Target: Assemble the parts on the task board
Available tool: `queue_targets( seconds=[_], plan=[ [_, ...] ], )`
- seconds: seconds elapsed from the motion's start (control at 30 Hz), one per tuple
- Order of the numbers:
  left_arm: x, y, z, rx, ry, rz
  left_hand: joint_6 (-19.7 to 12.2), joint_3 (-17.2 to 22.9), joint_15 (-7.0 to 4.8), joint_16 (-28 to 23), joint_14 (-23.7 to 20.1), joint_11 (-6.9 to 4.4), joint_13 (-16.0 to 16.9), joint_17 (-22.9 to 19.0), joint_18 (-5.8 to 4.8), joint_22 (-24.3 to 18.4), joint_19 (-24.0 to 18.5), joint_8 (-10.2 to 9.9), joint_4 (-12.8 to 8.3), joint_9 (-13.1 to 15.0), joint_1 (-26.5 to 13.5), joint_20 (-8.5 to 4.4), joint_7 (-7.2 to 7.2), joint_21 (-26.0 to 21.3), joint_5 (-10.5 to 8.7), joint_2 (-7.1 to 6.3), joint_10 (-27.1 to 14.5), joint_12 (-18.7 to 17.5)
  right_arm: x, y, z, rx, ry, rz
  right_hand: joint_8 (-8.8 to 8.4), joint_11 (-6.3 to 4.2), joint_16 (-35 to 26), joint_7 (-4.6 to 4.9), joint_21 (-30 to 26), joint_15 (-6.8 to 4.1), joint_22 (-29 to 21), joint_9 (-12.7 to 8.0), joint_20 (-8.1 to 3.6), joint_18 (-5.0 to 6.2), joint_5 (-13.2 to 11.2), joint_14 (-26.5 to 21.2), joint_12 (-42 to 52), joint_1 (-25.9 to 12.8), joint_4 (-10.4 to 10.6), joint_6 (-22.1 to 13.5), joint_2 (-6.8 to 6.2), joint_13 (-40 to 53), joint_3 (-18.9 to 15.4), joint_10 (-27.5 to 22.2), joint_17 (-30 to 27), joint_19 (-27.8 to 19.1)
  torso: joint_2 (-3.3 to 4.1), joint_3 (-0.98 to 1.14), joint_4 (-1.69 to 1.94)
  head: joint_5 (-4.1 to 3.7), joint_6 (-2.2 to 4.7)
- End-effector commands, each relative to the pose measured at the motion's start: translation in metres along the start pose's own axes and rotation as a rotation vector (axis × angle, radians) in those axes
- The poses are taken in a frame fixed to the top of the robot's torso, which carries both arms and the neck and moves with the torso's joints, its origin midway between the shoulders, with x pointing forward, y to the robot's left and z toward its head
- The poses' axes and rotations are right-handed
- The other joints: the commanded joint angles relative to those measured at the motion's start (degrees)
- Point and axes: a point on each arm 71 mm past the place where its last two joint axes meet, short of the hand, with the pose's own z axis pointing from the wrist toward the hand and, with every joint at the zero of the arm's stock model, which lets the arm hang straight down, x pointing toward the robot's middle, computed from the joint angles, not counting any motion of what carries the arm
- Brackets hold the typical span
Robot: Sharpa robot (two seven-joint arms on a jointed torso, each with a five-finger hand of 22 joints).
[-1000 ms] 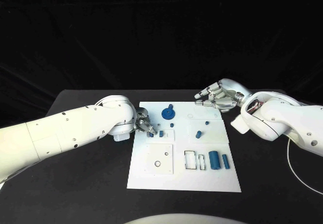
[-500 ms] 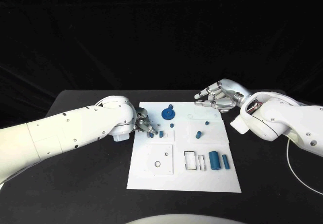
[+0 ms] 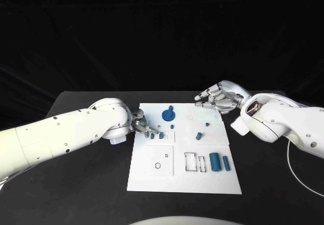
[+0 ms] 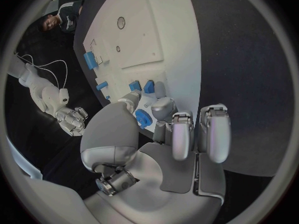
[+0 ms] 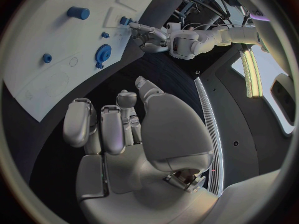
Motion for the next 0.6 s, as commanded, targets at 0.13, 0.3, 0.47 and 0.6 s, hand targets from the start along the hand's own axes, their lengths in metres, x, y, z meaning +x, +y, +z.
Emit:
queue_targets(
  seconds=[0.13, 0.3, 0.47, 0.6],
  plan=[
    [-0.006, -0.004, -0.007, 0.087, -0.041, -0.211, -2.77, -4.5, 0.48, 0.17, 5.93, 0.83, -5.94, 15.09, 0.07, 11.78, 4.37, -0.09, 1.97, -0.47, 1.92, 0.16, 1.02, -2.08, 0.01, 0.49, -4.21, -5.24, 0.001, 0.0, 0.0, -0.004, 0.012, 0.0, -0.04, 0.05, -0.31, -0.14, -0.48, 0.17, -0.3, 0.05, 0.03, 0.42, 0.26, 2.13, -0.39, -0.16, 0.02, 0.07, 0.62, -0.13, -0.36, -0.32, -0.27, -0.53, 0.02, 0.04, 0.0, -0.07, 0.1],
    [-0.011, -0.003, -0.01, 0.178, -0.072, -0.334, -4.52, -7.78, 0.98, 0.17, 5.93, 1.41, -11.77, 15.09, 1.33, 8.39, 2.47, 0.2, 3.44, -1.07, 4.57, 0.62, 1.66, -7.38, 0.11, 1.75, -7.85, -10.06, 0.001, -0.001, -0.001, -0.002, 0.011, -0.002, -0.05, 0.06, -0.38, -0.14, -0.51, 0.17, -0.35, 0.05, 0.03, 0.43, 0.25, 2.11, -0.43, -0.18, 0.05, 0.06, 0.61, -0.17, -0.4, -0.35, -0.38, -0.56, -0.01, 0.08, -0.01, -0.3, 0.09],
    [-0.021, -0.013, -0.012, 0.347, -0.176, -0.342, -12.73, -7.98, 4.24, -17.59, -4.3, 5.17, -18.12, -5.54, 7.34, -12.91, -12.38, -2.64, 0.48, -3.33, 13.68, 3.19, 5.84, -41.37, 0.36, 3.71, -19.65, -17.84, 0.001, -0.001, -0.001, -0.002, 0.009, -0.004, -0.06, 0.06, -0.45, -0.14, -0.61, 0.18, -0.53, 0.04, 0.03, 0.47, 0.25, 2.09, -0.37, -0.22, 0.09, 0.04, 0.62, -0.13, -0.45, -0.32, -0.46, -0.67, -0.06, 0.04, 0.18, -0.64, 0.34],
    [-0.023, -0.029, -0.012, 0.489, -0.267, -0.221, -16.54, -5.42, 7.14, -38.31, -19.81, 8.05, -23.59, -25.87, 8.36, -22.42, -20.68, -6.47, -3.84, -6.74, 24.52, 5.93, 8.65, -56.26, 0.29, 3.5, -28.73, -24.95, 0.001, 0.0, 0.0, -0.004, 0.008, -0.004, -0.06, 0.06, -0.54, -0.14, -0.68, 0.18, -0.67, 0.04, 0.03, 0.49, 0.25, 2.06, -0.49, -0.22, 0.1, 0.04, 0.63, -0.23, -0.47, -0.39, -0.58, -0.75, -0.02, 0.0, 0.16, -0.75, 0.63]
  ],
)
